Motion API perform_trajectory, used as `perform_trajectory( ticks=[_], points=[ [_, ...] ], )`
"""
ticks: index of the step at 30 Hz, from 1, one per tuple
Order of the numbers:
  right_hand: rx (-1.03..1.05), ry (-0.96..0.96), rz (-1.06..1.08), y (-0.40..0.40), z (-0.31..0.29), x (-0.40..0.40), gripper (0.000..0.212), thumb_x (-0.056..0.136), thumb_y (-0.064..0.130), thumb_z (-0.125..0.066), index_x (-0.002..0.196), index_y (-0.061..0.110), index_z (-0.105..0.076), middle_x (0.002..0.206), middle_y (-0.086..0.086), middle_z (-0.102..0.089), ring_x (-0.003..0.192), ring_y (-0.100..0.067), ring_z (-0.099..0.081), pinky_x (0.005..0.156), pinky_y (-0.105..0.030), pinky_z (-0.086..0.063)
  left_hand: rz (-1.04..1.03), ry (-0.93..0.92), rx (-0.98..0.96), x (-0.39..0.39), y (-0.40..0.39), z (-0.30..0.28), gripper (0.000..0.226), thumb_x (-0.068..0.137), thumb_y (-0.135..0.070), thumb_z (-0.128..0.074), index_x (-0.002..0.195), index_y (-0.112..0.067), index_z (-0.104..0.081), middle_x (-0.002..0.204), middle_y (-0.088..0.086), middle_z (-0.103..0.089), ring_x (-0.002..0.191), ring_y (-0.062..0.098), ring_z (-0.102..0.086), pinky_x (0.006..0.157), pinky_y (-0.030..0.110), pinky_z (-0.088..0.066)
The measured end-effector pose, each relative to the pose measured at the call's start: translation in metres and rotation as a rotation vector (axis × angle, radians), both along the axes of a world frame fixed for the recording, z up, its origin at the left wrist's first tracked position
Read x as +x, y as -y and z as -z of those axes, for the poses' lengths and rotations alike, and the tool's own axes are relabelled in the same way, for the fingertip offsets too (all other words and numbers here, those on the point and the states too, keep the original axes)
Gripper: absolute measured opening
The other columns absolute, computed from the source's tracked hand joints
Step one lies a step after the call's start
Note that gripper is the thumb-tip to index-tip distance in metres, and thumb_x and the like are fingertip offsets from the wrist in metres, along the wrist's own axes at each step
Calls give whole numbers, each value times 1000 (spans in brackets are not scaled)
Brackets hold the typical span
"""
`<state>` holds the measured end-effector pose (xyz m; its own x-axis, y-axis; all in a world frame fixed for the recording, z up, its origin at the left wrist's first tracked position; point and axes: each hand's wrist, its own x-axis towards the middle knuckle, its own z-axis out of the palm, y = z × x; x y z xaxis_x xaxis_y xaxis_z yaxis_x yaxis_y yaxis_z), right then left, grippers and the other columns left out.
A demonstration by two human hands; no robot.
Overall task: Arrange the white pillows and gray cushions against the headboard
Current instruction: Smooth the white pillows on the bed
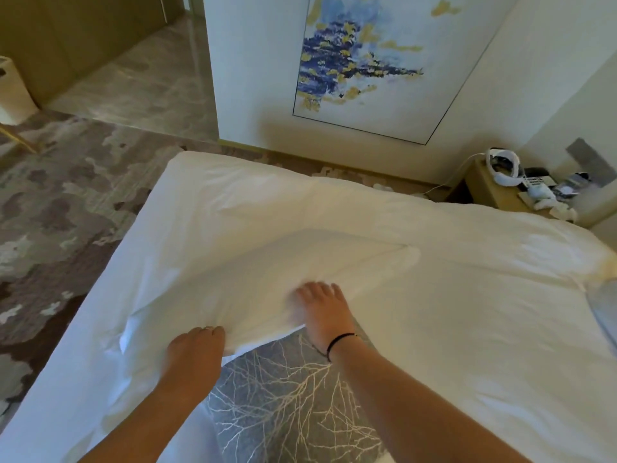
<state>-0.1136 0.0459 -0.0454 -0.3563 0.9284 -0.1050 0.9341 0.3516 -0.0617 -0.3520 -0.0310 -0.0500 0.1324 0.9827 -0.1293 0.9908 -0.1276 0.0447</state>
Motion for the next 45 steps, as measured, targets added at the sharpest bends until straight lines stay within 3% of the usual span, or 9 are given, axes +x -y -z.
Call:
perform_trajectory(
  ticks=[5, 11, 15, 18, 29, 37, 40, 43, 45],
  points=[
    [-49, 71, -73, -10, 7, -2, 29, 83, 2, -49, 109, 13, -59, 104, -7, -61, 101, -29, -55, 92, -37, -41, -25, -7, -45, -5, 19, -11, 36, 40, -9, -89, 65, -17, -65, 54, -1, -62, 49, 21, -62, 44, 25, -48],
    [0, -94, -34, -16, -17, 2, 18, 83, 0, -50, 97, 8, -57, 96, -9, -62, 92, -28, -58, 74, -31, -40, -35, 11, 148, -16, 17, -52, 44, 25, 0, -88, 55, -14, -58, 45, -1, -54, 39, 24, -56, 36, 22, -41],
    [41, -206, 37, -25, -73, 24, 12, 83, 2, -53, 94, 6, -56, 93, -10, -60, 87, -29, -57, 68, -35, -46, -9, 29, 278, -7, -3, -107, 29, 46, -2, -81, 61, -12, -59, 51, 4, -58, 45, 29, -59, 40, 27, -43],
    [128, -281, 73, -17, -117, 56, 7, 87, 7, -54, 94, 6, -56, 91, -9, -59, 84, -28, -56, 68, -37, -47, 31, 234, 389, 8, -11, -144, 6, 69, -20, -56, 65, -17, -53, 56, -3, -52, 49, 27, -51, 45, 24, -30],
    [317, -325, 242, 48, -196, 270, 8, 91, 17, -58, 85, 12, -56, 82, -1, -51, 76, -22, -49, 66, -32, -39, 126, 580, 138, 197, -18, -196, 47, 83, -34, -72, 51, -20, -41, 51, -6, -45, 53, 8, -45, 52, 28, -30],
    [185, -287, 378, 118, -136, 425, 8, 93, 13, -52, 90, 7, -56, 93, -14, -60, 86, -32, -55, 67, -34, -39, 192, 428, -52, 358, 5, -141, 44, 82, -37, -74, 56, -17, -45, 54, -2, -48, 57, 14, -51, 53, 30, -33],
    [63, -253, 443, 138, -96, 467, 9, 93, 9, -49, 94, 6, -57, 99, -15, -60, 90, -33, -56, 71, -36, -41, 289, 254, -125, 414, 19, -113, 36, 86, -41, -69, 62, -21, -51, 69, -3, -60, 77, 24, -60, 57, 30, -32],
    [-42, -251, 511, 161, -57, 494, 12, 91, 4, -46, 98, 5, -56, 103, -16, -59, 94, -33, -56, 75, -36, -42, 351, 89, -194, 460, 38, -89, 22, 93, -41, -60, 94, -20, -65, 107, 7, -67, 109, 30, -60, 77, 31, -41],
    [-41, -288, 550, 171, -42, 502, 14, 86, -1, -47, 95, 6, -56, 100, -15, -59, 93, -33, -55, 74, -36, -42, 332, 60, -206, 476, 46, -80, 19, 92, -41, -59, 86, -23, -59, 100, 6, -66, 103, 30, -61, 71, 30, -41]
  ],
)
